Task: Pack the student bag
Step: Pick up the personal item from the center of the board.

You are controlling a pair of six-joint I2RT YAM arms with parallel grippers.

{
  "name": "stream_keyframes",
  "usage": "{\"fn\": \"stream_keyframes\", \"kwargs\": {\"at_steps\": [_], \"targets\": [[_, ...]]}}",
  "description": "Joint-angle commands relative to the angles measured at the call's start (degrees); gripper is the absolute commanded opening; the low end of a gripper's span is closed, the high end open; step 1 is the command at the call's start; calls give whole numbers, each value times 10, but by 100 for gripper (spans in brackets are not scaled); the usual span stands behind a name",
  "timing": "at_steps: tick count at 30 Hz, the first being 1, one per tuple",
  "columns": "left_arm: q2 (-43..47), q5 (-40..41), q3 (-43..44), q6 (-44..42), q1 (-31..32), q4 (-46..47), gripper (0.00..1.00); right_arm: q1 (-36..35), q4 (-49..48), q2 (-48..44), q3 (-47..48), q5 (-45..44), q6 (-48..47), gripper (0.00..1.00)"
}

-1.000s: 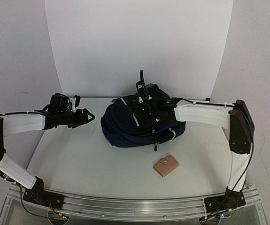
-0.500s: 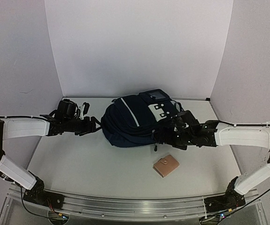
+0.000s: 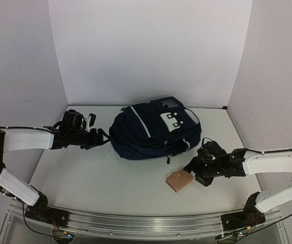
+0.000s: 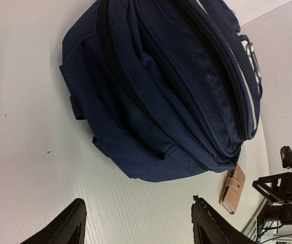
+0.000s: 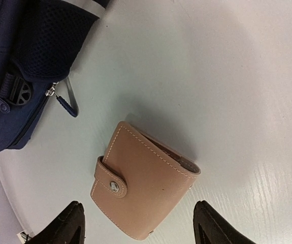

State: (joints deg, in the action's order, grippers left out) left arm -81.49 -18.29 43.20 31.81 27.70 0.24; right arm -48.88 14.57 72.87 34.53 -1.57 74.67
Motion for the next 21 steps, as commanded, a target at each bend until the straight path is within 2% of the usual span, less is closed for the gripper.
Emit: {"fn": "stream_keyframes", "kwargs": {"at_steps": [1,15,21], "targets": [[0,-6,10,-3,2,15,71,1,-71,23,-24,25,61,68],[-5,-3,35,-24,1,1,71,1,-144,62,-68,29,123,52],[-9,-3,37,-21,2,1,71,1,-169,95,-60,28,115,38]]}}
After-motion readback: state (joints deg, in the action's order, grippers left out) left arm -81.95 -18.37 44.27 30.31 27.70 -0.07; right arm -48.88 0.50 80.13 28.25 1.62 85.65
